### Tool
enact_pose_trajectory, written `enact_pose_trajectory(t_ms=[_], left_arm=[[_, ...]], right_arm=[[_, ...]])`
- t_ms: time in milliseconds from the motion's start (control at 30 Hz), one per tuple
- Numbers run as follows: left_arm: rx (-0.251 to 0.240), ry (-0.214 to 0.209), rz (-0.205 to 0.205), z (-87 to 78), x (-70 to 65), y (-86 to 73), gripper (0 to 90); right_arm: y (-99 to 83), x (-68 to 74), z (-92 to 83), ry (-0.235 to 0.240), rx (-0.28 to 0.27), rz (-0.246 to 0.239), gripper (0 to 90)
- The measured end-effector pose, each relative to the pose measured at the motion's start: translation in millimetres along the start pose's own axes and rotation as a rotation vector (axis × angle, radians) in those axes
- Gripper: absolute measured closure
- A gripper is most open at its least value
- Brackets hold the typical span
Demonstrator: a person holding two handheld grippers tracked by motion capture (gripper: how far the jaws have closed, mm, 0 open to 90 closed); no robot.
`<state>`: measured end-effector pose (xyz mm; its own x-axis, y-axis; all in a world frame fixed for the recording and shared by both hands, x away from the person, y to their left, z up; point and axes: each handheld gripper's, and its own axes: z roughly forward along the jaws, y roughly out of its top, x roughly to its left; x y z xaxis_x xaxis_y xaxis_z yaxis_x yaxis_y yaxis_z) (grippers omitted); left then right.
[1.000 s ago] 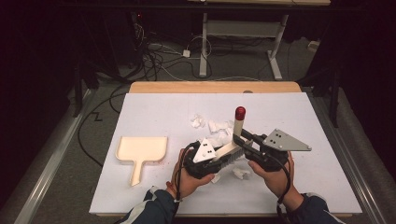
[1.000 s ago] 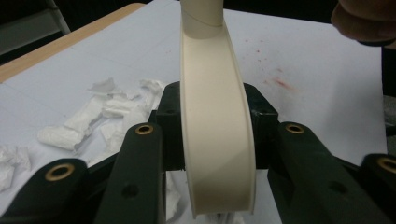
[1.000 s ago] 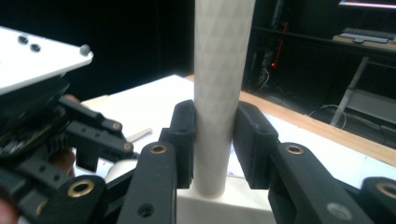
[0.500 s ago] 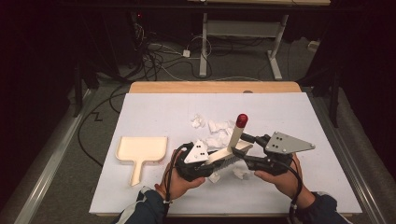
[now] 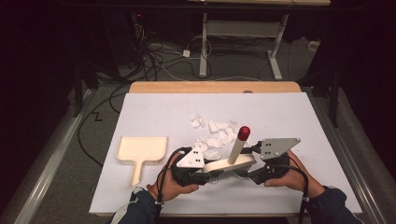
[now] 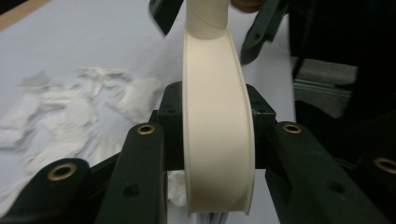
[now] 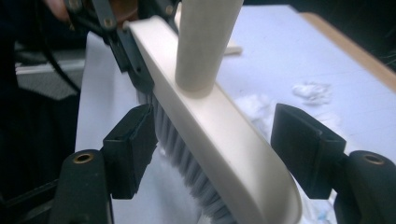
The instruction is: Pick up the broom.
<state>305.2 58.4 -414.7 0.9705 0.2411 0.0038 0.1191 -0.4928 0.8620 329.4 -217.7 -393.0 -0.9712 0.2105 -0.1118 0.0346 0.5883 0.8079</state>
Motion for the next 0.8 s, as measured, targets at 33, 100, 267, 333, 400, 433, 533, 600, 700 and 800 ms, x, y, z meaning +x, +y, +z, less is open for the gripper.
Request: enact_pose_trajectory(t_ms=[33, 100, 267, 333, 400, 433, 533, 600, 700, 800], left_arm=[[-0.001, -0.014, 0.006, 0.4, -0.5, 0.2, 66.1], [0.014, -0.046, 0.034, 2.3, -2.6, 1.5, 66.1], [0.035, -0.1, 0.051, 8.0, -3.6, 1.2, 66.0], [0.031, -0.123, 0.052, 8.4, -2.6, 0.2, 65.3], [0.024, -0.122, 0.037, 8.5, -1.2, -0.5, 64.9], [0.021, -0.108, 0.033, 8.0, -0.4, -0.8, 62.2], [0.016, -0.05, 0.028, 5.4, 0.5, -1.7, 56.6], [-0.001, -0.021, 0.011, 1.3, 2.0, -2.8, 49.1], [-0.007, 0.089, 0.007, -6.6, 2.1, -3.5, 33.1], [-0.017, 0.203, -0.003, -14.1, 1.3, -6.0, 24.2]], right_arm=[[0.0, 0.0, 0.0, 0.0, 0.0, 0.0, 34.0], [-2.5, -1.0, 4.4, 0.054, 0.014, 0.002, 35.9], [-7.8, -1.6, 14.2, 0.183, 0.026, -0.008, 51.8], [-9.1, 0.9, 16.6, 0.249, 0.032, -0.018, 63.5], [-9.2, 1.4, 17.2, 0.251, 0.032, -0.013, 64.0], [-9.3, 1.5, 17.9, 0.257, 0.039, -0.002, 66.6], [-8.6, 1.4, 18.8, 0.235, 0.031, 0.003, 67.5], [-7.1, 1.8, 17.9, 0.2, 0.03, 0.003, 67.6], [-7.0, -0.7, 12.9, 0.153, 0.027, 0.02, 67.6], [-7.6, -5.6, 5.6, 0.085, 0.025, 0.041, 67.7]])
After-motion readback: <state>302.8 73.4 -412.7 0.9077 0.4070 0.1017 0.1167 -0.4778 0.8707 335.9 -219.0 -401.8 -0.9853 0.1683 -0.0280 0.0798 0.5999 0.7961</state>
